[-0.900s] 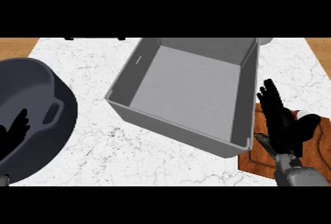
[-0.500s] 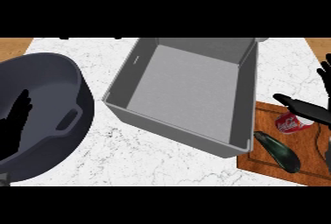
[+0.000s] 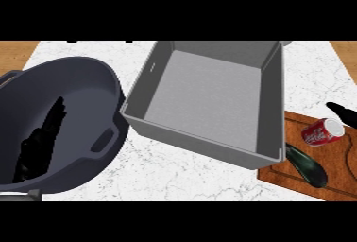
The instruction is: Pick the can from the cutting board and place it in the cardboard box
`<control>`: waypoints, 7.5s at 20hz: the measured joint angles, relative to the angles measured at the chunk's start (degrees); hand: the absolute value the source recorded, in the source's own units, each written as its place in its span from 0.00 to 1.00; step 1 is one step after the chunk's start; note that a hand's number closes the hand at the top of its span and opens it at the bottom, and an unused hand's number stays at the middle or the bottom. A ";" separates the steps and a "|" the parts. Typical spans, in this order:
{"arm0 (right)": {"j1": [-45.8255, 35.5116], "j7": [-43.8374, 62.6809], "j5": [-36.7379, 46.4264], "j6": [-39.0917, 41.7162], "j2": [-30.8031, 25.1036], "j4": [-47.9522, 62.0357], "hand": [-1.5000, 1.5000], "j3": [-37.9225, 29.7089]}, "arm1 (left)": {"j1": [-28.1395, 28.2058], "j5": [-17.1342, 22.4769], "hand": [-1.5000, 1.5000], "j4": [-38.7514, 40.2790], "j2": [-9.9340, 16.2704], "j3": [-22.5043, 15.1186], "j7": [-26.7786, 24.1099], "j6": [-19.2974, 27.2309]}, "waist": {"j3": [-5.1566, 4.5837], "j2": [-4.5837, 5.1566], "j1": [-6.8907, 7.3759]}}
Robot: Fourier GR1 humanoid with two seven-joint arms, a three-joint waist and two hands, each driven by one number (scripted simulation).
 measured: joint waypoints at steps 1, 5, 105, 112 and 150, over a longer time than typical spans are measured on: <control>0.46 1.29 0.80 1.33 -2.03 0.36 0.00 0.28 | 0.30 -0.26 0.50 -0.68 -0.27 -0.20 0.27 -0.08 | -0.03 -0.02 0.07; 3.64 7.09 5.71 6.96 -9.80 0.89 0.00 3.50 | 0.94 -0.61 0.50 -1.45 -0.81 -0.03 0.43 -0.84 | -0.19 -0.06 0.07; -30.95 -35.00 36.24 40.84 -13.67 29.54 1.00 14.39 | -2.83 -13.12 0.50 -0.13 -14.43 8.32 0.02 -12.34 | -0.03 1.37 4.31; -40.78 -40.05 30.29 46.97 -10.69 36.59 1.00 12.84 | -2.85 -14.08 0.50 0.64 -15.22 8.59 0.39 -11.09 | -0.14 0.82 2.85; -60.29 -21.15 36.71 35.69 21.94 59.86 0.00 17.09 | -1.17 -13.69 0.50 -0.78 -15.17 9.91 -0.37 -12.69 | -0.20 0.80 2.28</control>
